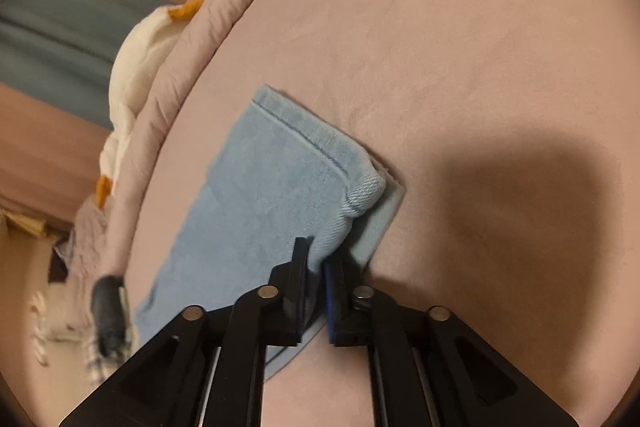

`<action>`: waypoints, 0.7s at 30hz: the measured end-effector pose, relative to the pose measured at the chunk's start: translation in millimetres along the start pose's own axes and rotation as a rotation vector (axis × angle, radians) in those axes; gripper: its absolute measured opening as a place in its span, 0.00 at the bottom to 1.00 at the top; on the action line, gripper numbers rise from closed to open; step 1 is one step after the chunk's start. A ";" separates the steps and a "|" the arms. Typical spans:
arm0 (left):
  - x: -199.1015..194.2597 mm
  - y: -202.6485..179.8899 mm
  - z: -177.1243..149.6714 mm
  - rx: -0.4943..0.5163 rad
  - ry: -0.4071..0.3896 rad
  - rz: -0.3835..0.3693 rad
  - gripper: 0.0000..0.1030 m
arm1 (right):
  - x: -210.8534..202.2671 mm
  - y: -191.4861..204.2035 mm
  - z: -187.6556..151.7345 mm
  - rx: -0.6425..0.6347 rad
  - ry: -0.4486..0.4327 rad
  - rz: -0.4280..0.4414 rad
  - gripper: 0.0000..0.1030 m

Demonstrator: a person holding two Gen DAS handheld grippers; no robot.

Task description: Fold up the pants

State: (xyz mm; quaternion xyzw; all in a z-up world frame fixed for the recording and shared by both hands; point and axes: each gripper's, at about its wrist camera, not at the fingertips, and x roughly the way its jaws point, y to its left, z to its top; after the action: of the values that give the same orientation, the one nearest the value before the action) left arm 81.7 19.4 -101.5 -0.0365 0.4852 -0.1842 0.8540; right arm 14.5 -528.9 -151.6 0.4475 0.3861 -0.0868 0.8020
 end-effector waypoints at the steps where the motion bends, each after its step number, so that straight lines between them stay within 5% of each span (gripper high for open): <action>1: -7.3 4.3 -2.2 -0.018 -0.020 -0.009 0.75 | -12.1 0.0 -5.3 0.011 -0.035 -0.015 0.13; 5: -23.8 16.4 -18.4 -0.077 -0.073 0.000 0.77 | -39.2 8.4 -42.7 -0.015 -0.099 -0.002 0.32; 10: -39.4 37.2 -40.7 -0.279 -0.132 -0.156 0.77 | -15.0 55.1 -114.5 -0.126 0.162 0.321 0.32; 13: -43.8 51.2 -51.4 -0.416 -0.138 -0.266 0.77 | 21.6 93.6 -157.7 -0.141 0.357 0.440 0.32; 17: -52.9 71.8 -65.0 -0.548 -0.154 -0.327 0.77 | 69.4 129.7 -195.8 -0.147 0.490 0.451 0.32; 21: -59.7 81.8 -70.6 -0.610 -0.166 -0.376 0.77 | 97.6 144.6 -203.1 -0.134 0.492 0.393 0.32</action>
State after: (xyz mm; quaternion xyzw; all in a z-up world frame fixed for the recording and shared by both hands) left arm 17.6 124.5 -109.8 -0.3929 0.4316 -0.1814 0.7915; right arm 41.7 -264.9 -186.8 0.4673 0.4794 0.2061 0.7137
